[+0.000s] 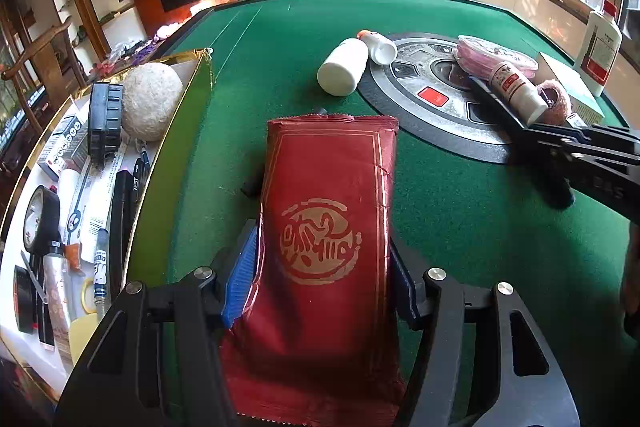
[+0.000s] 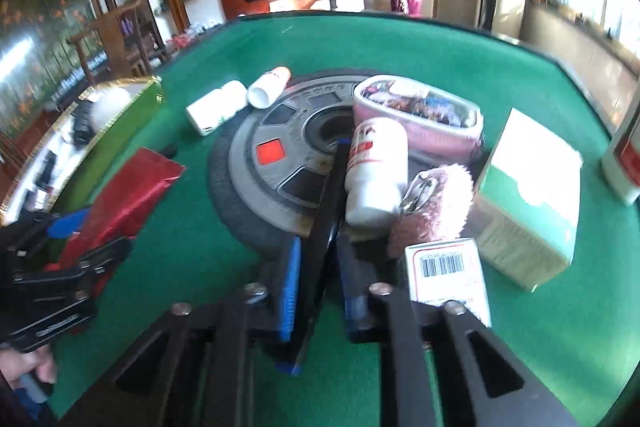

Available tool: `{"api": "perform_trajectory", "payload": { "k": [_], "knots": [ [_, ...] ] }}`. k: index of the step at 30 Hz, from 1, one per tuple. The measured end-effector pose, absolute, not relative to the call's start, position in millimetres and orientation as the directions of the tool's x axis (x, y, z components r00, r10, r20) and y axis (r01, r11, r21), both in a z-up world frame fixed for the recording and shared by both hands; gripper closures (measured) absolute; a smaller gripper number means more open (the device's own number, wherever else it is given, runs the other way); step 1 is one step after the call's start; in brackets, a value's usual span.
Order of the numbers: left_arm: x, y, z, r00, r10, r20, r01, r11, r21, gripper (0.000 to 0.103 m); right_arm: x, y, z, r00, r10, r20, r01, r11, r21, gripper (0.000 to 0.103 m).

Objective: Organize objects
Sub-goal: 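Grasp the black marker with the right tool while the left tool holds the red packet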

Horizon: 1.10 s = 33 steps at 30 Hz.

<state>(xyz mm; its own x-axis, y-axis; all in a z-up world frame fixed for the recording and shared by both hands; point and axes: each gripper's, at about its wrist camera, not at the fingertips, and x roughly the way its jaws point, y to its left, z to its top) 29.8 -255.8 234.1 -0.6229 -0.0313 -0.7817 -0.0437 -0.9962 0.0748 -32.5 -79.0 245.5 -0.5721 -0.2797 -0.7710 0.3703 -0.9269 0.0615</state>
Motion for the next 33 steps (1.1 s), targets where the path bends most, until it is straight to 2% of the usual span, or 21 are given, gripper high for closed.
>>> {"api": "perform_trajectory", "payload": {
  "k": [5, 9, 12, 21, 23, 24, 26, 27, 33],
  "knots": [
    [27, -261, 233, -0.611, -0.009, -0.791, -0.036, -0.999, 0.039, 0.038, -34, -93, 240, -0.597, -0.222, -0.771, 0.412, -0.909, -0.057, 0.09],
    [25, -265, 232, -0.595, 0.011, -0.804, -0.025, -1.0, 0.005, 0.028, -16, -86, 242, -0.524, -0.339, -0.781, 0.475, -0.878, 0.062, 0.09],
    [25, -263, 231, -0.595, 0.003, -0.804, -0.017, -1.0, 0.01, 0.028, -10, -89, 243, -0.486, -0.386, -0.784, 0.496, -0.861, 0.116, 0.09],
    [21, -252, 231, -0.587, 0.019, -0.809, -0.024, -1.0, -0.006, 0.025, -8, -104, 243, -0.492, -0.375, -0.786, 0.504, -0.858, 0.094, 0.09],
    [21, -251, 231, -0.593, 0.019, -0.805, -0.033, -0.999, 0.001, 0.03, -7, -107, 243, -0.5, -0.366, -0.785, 0.504, -0.86, 0.08, 0.09],
    [23, -250, 233, -0.605, 0.016, -0.796, -0.039, -0.999, 0.009, 0.044, -6, -108, 243, -0.502, -0.363, -0.785, 0.506, -0.86, 0.074, 0.09],
    [28, -244, 233, -0.627, -0.013, -0.779, -0.05, -0.997, 0.057, 0.048, -7, -107, 242, -0.502, -0.365, -0.784, 0.503, -0.861, 0.079, 0.09],
    [30, -242, 235, -0.632, -0.022, -0.774, -0.052, -0.996, 0.07, 0.052, -7, -108, 242, -0.502, -0.366, -0.784, 0.503, -0.861, 0.079, 0.09],
    [36, -251, 240, -0.661, -0.013, -0.75, -0.033, -0.998, 0.046, 0.053, -5, -108, 242, -0.501, -0.386, -0.774, 0.492, -0.863, 0.111, 0.09]
  ]
}}
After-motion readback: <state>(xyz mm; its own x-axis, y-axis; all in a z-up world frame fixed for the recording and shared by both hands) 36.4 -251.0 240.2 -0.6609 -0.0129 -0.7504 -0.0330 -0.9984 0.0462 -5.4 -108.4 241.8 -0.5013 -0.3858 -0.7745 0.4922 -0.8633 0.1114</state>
